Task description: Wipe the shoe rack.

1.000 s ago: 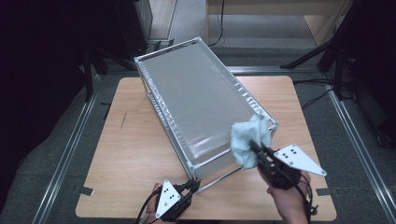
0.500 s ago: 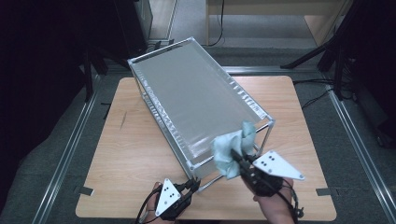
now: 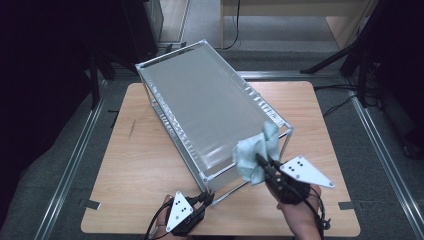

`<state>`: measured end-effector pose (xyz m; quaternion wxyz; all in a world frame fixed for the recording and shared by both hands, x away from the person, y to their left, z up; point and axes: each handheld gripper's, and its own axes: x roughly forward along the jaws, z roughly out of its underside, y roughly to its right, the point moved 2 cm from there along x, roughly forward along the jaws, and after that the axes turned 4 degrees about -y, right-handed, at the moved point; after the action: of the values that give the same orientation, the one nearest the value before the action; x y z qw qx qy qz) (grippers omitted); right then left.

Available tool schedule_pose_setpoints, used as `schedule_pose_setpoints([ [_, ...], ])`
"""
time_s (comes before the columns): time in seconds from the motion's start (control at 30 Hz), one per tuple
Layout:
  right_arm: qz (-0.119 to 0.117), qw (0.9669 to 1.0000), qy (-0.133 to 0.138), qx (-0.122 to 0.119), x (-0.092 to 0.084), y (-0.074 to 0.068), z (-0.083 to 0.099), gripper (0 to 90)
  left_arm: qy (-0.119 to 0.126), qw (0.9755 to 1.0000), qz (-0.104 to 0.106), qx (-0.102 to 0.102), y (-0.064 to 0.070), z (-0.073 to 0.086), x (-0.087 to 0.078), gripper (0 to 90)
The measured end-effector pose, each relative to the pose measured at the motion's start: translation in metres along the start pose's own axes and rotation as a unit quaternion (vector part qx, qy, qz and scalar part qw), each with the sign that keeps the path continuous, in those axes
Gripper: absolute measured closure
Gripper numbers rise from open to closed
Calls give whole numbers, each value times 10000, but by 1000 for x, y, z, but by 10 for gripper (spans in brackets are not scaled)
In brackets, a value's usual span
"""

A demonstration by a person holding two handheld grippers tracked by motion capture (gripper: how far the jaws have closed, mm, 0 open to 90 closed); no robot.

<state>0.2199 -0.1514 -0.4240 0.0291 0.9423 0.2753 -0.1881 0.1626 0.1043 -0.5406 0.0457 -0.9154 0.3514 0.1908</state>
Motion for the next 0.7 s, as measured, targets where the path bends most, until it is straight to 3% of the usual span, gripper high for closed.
schedule_pose_setpoints([
  [0.1,409,9989,21,239,2,26,5,840,-10,10000,-5,1,0,0,-1,815],
  [0.17,696,9973,18,240,4,39,7,840,2,10000,3,6,0,0,-1,815],
  [0.3,990,9943,0,401,8,55,10,844,5,10000,0,-3,0,1,-1,815],
  [0.4,1005,9944,-77,321,12,55,14,843,8,10000,-1,-3,0,1,-1,815],
  [0.57,1043,9929,-507,262,31,57,39,844,-3,10000,-2,12,0,1,-1,815],
  [0.67,822,9922,-880,336,49,56,59,844,-2,10000,-4,13,0,1,-2,815],
  [0.7,822,9922,-880,336,49,56,59,844,-2,10000,-4,13,0,1,-2,815],
])
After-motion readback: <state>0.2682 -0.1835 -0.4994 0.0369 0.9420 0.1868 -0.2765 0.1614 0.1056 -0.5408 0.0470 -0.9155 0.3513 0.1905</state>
